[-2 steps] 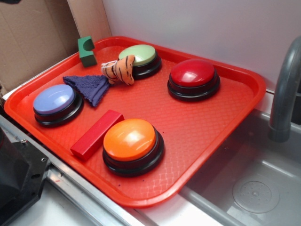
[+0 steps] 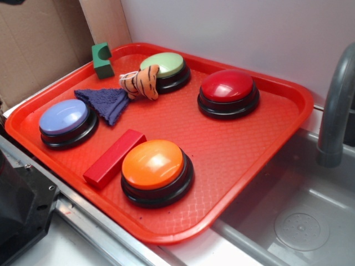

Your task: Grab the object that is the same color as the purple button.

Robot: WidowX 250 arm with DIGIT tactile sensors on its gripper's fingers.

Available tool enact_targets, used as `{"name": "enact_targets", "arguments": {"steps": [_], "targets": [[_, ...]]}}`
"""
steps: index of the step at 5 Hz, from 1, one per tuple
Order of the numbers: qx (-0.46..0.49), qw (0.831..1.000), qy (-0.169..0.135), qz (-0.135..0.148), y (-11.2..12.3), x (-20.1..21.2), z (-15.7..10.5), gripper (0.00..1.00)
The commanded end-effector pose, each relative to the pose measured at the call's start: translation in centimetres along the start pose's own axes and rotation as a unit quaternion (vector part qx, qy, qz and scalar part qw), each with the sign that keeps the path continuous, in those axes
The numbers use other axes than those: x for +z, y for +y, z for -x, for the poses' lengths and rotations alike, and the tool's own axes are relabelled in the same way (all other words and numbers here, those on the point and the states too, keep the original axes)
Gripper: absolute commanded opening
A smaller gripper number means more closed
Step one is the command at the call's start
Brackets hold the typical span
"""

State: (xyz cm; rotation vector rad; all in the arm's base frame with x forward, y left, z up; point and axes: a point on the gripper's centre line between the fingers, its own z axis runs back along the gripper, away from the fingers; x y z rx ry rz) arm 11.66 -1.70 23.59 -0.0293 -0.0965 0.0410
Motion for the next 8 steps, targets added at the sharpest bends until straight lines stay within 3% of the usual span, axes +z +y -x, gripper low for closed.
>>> {"name": "enact_targets", "arguments": {"steps": [1, 2, 4, 6, 8], "targets": [[0.032, 0.998, -0.048, 0.006, 1.2, -5.9, -1.8, 1.0], [0.08, 0.995, -0.064, -0.016, 3.3, -9.9, -3.8, 1.0], [0.071, 0.993, -0.096, -0.023, 6.7, -16.8, -8.1, 1.0], [0.088, 0.989, -0.095, -0.067, 8.2, -19.4, -9.3, 1.0], [0.09, 0.989, -0.1, -0.062, 9.0, -20.6, -9.8, 1.0]]}}
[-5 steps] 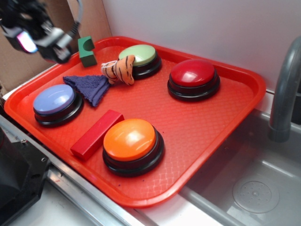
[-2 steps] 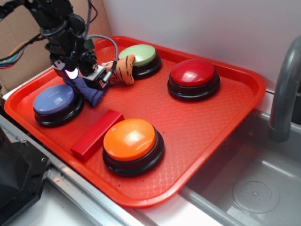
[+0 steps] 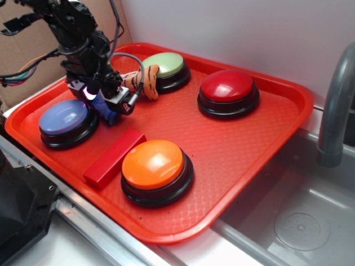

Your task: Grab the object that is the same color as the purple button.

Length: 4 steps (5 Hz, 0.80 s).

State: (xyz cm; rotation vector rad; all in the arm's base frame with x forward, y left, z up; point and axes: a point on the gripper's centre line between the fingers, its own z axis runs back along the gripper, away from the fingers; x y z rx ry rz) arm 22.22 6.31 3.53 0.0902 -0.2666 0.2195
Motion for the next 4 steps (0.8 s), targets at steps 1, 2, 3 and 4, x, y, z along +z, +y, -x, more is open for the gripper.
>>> {"name": "enact_targets", "arguments": {"steps": [1, 2, 3, 4], "targets": [[0.021, 1.0, -0.004, 0.013, 1.4, -1.1, -1.6, 0.86], [0.03, 0.999, -0.001, 0.018, 1.7, -1.8, -2.0, 0.0], [0.035, 0.999, 0.005, 0.029, 1.9, -2.8, -3.7, 0.0], [0.037, 0.999, 0.009, 0.031, 1.8, -3.0, -4.3, 0.0]]}}
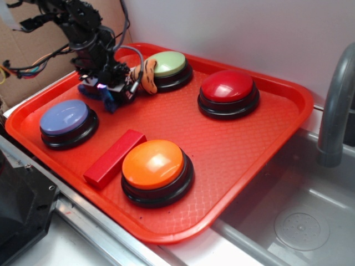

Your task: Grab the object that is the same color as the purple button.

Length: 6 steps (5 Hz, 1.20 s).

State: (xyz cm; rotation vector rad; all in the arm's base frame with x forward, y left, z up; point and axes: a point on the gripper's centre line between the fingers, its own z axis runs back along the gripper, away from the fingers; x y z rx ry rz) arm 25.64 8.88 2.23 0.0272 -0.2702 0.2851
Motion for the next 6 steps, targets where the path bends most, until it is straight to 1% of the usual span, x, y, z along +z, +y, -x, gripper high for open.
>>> {"name": "enact_targets", "arguments": {"steps": [1, 2, 3, 4, 5, 6], "targets": [[-0.001, 1.0, 0.017, 0.01, 0.2, -0.6, -1.2, 0.0], [0.008, 0.999, 0.026, 0.017, 0.1, 0.1, -1.3, 0.0], [0.023, 0.999, 0.024, 0.009, -0.6, 3.1, -1.7, 0.0], [0.048, 0.999, 0.015, 0.001, -2.2, 8.1, -2.3, 0.0], [0.046, 0.998, 0.013, 0.04, -4.4, 12.9, -2.7, 0.0], [0.022, 0.998, 0.012, 0.064, -6.6, 17.1, -2.4, 0.0]]}}
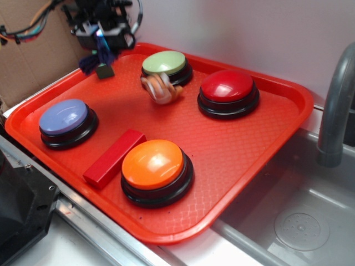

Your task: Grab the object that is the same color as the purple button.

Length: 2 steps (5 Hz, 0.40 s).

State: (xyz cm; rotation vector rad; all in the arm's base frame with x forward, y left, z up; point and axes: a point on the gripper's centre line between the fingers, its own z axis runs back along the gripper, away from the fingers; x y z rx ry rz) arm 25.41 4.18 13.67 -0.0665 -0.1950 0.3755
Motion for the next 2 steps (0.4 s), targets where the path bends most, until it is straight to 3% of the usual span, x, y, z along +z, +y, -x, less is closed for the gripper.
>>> {"name": "enact_targets", "arguments": {"steps": [1, 2], "targets": [[-0.043, 0.997, -0.031, 0.049, -3.8, 8.0, 1.0, 0.0], [-0.03, 0.998, -0.002, 0.051, -3.5, 6.9, 1.3, 0.0]]}}
